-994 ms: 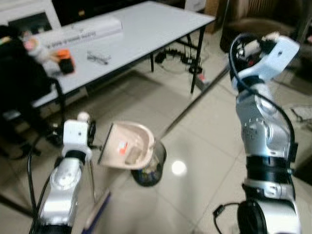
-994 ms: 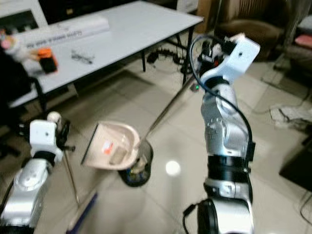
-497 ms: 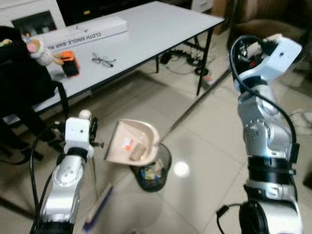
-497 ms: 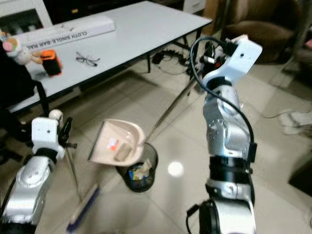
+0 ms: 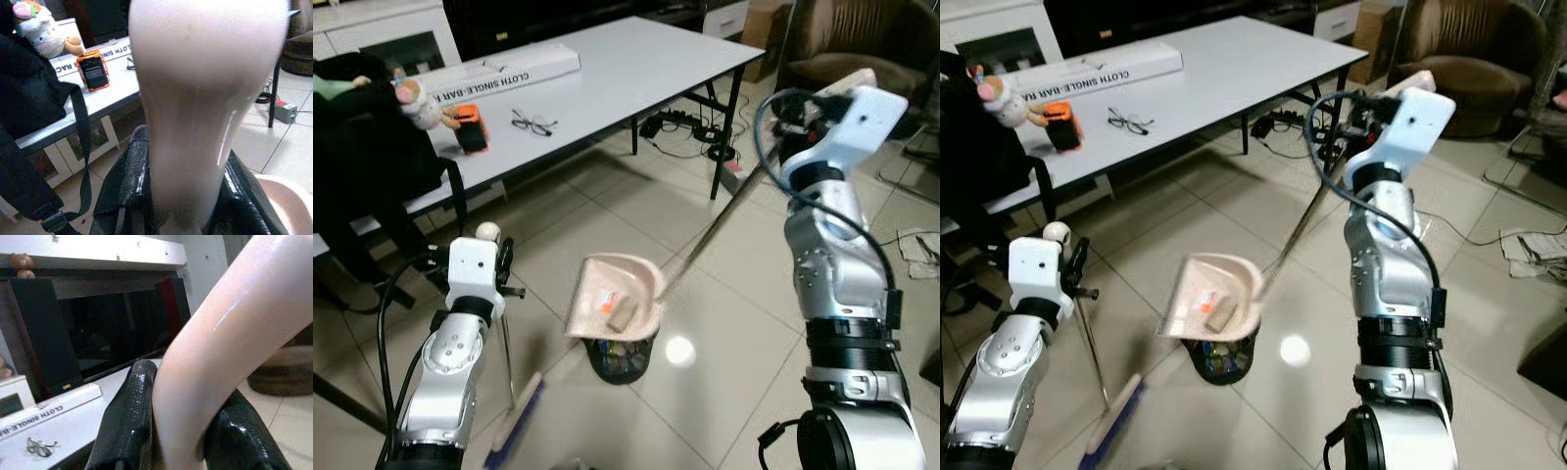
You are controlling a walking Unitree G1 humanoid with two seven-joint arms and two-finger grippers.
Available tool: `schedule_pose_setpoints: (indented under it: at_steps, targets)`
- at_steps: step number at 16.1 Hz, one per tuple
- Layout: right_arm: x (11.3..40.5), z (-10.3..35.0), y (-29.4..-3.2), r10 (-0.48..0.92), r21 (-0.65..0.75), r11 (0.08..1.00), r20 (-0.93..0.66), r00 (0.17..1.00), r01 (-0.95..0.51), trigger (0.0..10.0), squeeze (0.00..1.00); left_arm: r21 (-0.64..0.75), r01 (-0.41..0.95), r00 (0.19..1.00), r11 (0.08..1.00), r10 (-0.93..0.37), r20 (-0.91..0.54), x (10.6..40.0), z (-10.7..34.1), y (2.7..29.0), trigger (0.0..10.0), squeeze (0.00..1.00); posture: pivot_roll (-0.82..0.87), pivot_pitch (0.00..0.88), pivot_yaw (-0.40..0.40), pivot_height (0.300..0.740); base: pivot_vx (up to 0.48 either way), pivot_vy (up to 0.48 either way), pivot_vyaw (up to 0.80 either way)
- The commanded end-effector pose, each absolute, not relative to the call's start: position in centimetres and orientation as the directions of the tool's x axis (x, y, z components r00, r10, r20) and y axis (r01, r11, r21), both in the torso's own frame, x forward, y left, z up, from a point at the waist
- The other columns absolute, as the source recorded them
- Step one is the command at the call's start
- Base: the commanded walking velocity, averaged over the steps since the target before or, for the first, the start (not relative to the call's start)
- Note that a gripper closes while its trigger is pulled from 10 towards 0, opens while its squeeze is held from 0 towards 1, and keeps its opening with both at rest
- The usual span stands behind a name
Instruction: Sweep floor
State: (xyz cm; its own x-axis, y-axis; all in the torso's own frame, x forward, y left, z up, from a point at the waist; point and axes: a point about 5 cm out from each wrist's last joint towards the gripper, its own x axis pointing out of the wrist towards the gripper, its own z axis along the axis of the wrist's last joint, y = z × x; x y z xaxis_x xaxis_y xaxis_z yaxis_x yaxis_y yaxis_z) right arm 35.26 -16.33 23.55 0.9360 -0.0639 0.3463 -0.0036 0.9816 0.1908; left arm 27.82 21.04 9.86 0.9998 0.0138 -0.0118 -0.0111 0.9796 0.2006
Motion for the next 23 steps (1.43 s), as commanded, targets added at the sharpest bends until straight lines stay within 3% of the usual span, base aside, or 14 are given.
schedule_pose_setpoints:
  at_steps: [1, 6, 12, 14, 15, 18, 21, 23]
  targets:
    - [35.3, 24.4, -15.3, -0.033, 0.140, 0.990, 0.422, 0.906, -0.029, 10.0, 0.00, 0.218, -0.011, 1.000, 0.976, 0.012, 0.000, 28.1, 10.2, 21.1, 10.0, 0.00, 0.00, 0.010, 0.052, 0.740, 0.000, 0.000, 0.00]
    - [34.8, 24.1, -9.9, 0.187, -0.048, 0.980, 0.530, 0.827, -0.191, 10.0, 0.00, 0.222, -0.016, 1.000, 0.975, 0.016, 0.001, 28.2, 10.3, 21.0, 10.0, 0.00, 0.01, 0.006, 0.046, 0.740, 0.000, 0.000, 0.00]
    - [31.6, 22.2, -3.6, 0.539, -0.414, 0.840, 0.563, 0.626, -0.351, 10.0, 0.00, 0.231, -0.011, 1.000, 0.973, 0.010, 0.004, 28.3, 10.3, 21.0, 10.0, 0.00, 0.02, 0.007, 0.046, 0.740, 0.000, 0.000, 0.00]
    - [30.9, 21.8, -2.8, 0.587, -0.445, 0.808, 0.555, 0.589, -0.386, 10.0, 0.00, 0.234, -0.009, 1.000, 0.972, 0.008, 0.004, 28.3, 10.3, 21.0, 10.0, 0.00, 0.02, 0.008, 0.045, 0.740, 0.000, 0.000, 0.00]
    - [29.9, 21.1, -1.7, 0.669, -0.516, 0.742, 0.528, 0.523, -0.428, 10.0, 0.00, 0.238, -0.003, 1.000, 0.971, 0.003, 0.002, 28.3, 10.2, 20.9, 10.0, 0.00, 0.01, 0.009, 0.046, 0.740, 0.000, 0.000, 0.00]
    - [28.5, 20.0, -0.4, 0.772, -0.626, 0.633, 0.469, 0.429, -0.455, 10.0, 0.00, 0.242, 0.002, 1.000, 0.970, -0.002, 0.000, 28.3, 10.1, 20.8, 10.0, 0.00, 0.01, 0.009, 0.044, 0.740, 0.000, 0.000, 0.00]
    - [28.7, 20.1, -0.5, 0.789, -0.693, 0.603, 0.444, 0.426, -0.394, 10.0, 0.00, 0.247, 0.007, 1.000, 0.969, -0.006, -0.002, 28.4, 10.0, 20.8, 10.0, 0.00, 0.01, 0.008, 0.044, 0.740, 0.000, 0.000, 0.00]
    - [29.3, 19.8, -0.9, 0.780, -0.723, 0.596, 0.415, 0.469, -0.351, 10.0, 0.00, 0.248, 0.009, 1.000, 0.969, -0.009, -0.002, 28.3, 10.0, 20.8, 10.0, 0.00, 0.01, 0.008, 0.044, 0.740, 0.000, 0.000, 0.00]
